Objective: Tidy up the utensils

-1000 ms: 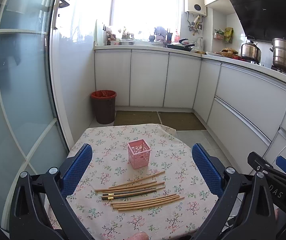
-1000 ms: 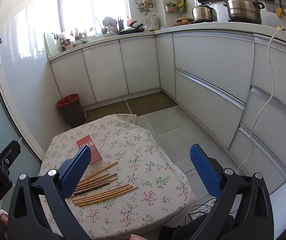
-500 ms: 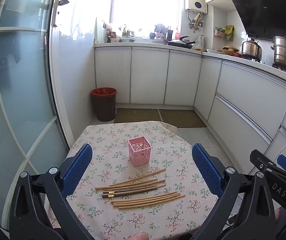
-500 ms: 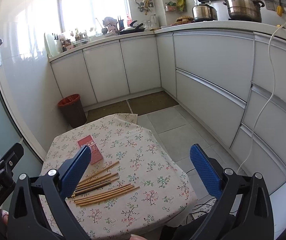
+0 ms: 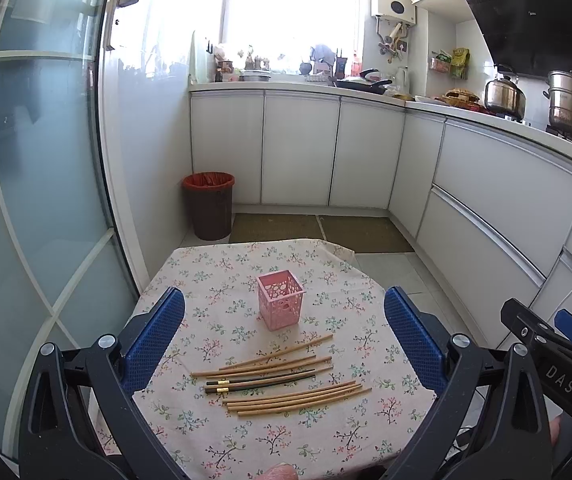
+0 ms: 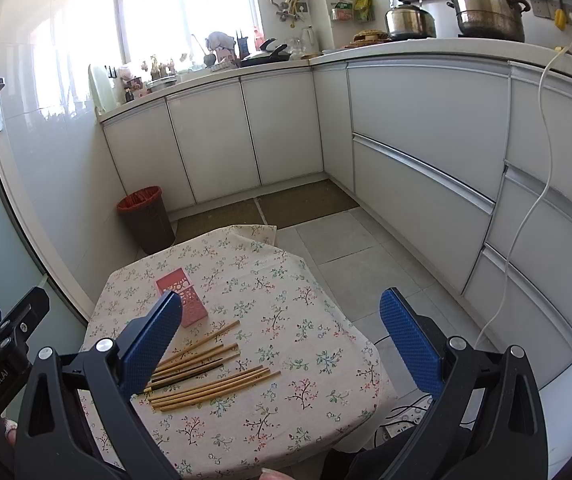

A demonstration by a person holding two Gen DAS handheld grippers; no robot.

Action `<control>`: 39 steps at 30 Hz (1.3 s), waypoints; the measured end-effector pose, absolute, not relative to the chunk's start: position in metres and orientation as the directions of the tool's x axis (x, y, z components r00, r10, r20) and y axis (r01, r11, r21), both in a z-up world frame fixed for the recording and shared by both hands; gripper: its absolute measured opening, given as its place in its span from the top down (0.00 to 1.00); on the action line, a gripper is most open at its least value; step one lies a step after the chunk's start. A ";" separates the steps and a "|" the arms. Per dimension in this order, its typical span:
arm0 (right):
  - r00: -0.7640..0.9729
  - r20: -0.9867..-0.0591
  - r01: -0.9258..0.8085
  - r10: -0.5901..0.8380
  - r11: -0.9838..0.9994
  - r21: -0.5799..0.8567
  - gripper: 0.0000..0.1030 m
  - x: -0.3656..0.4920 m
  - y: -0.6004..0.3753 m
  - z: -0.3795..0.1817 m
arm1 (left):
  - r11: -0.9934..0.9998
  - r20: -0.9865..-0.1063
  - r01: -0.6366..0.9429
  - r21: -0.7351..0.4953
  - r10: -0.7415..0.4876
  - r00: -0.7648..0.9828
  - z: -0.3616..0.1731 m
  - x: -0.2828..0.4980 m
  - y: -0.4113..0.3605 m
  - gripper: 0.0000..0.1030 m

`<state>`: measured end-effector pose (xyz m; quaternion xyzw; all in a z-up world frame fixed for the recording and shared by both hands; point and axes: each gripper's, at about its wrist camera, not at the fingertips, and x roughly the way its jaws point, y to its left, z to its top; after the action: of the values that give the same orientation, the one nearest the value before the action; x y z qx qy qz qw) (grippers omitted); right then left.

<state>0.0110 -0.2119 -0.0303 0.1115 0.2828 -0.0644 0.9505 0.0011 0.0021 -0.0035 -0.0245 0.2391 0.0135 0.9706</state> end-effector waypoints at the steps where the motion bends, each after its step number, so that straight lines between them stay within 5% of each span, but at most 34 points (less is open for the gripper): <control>1: 0.831 -0.554 0.185 -0.058 0.967 0.176 0.06 0.011 -0.212 -0.031 | 0.998 -0.466 -0.038 -0.041 0.014 0.885 -0.004 0.001 0.002 0.07; 39: 0.820 -0.570 0.177 -0.044 0.968 0.180 0.06 0.014 -0.211 -0.034 | 0.998 -0.492 -0.040 -0.040 0.015 0.870 -0.011 0.005 0.003 0.07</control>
<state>0.0136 -0.2106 -0.0335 0.1131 0.2938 -0.0585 0.9473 0.0049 0.0026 -0.0109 -0.0242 0.2544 0.0141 0.9667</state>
